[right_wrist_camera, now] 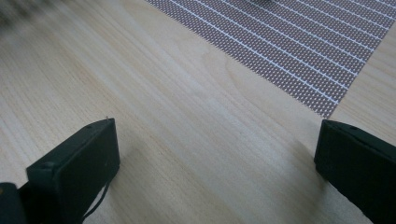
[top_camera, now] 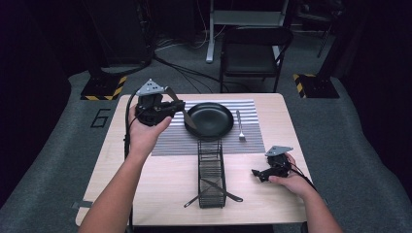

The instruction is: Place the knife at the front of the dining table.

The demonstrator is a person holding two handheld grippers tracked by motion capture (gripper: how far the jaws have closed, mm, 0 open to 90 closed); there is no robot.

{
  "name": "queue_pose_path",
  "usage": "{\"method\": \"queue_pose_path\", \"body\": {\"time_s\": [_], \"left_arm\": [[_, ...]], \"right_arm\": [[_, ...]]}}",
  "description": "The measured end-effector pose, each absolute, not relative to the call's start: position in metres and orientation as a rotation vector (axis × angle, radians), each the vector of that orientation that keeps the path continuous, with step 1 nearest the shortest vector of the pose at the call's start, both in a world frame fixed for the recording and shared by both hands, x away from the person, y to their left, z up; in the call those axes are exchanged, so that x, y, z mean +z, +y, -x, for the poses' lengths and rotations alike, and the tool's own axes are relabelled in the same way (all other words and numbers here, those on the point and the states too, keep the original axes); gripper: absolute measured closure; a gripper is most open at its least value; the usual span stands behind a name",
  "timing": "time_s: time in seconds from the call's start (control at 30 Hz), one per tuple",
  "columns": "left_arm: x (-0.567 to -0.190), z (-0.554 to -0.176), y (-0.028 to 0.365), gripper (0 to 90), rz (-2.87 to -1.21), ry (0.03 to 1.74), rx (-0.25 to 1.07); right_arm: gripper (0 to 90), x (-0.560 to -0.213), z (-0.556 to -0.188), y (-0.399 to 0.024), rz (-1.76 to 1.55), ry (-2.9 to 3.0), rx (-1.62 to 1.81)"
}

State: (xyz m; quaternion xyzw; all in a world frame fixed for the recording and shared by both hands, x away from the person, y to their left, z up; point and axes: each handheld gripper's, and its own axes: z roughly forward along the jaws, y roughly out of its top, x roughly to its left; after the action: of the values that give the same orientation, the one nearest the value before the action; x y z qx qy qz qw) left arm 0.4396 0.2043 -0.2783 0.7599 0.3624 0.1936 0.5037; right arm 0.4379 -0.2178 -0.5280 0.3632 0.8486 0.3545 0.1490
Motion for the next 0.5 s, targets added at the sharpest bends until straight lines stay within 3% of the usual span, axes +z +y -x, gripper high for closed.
{"method": "queue_pose_path", "body": {"time_s": [0.5], "left_arm": [[-0.339, -0.470, 0.234, 82.9, -1.834, 1.015, 0.497]], "right_arm": [[0.0, -0.528, -0.438, -0.218, -1.045, 2.439, 1.019]]}}
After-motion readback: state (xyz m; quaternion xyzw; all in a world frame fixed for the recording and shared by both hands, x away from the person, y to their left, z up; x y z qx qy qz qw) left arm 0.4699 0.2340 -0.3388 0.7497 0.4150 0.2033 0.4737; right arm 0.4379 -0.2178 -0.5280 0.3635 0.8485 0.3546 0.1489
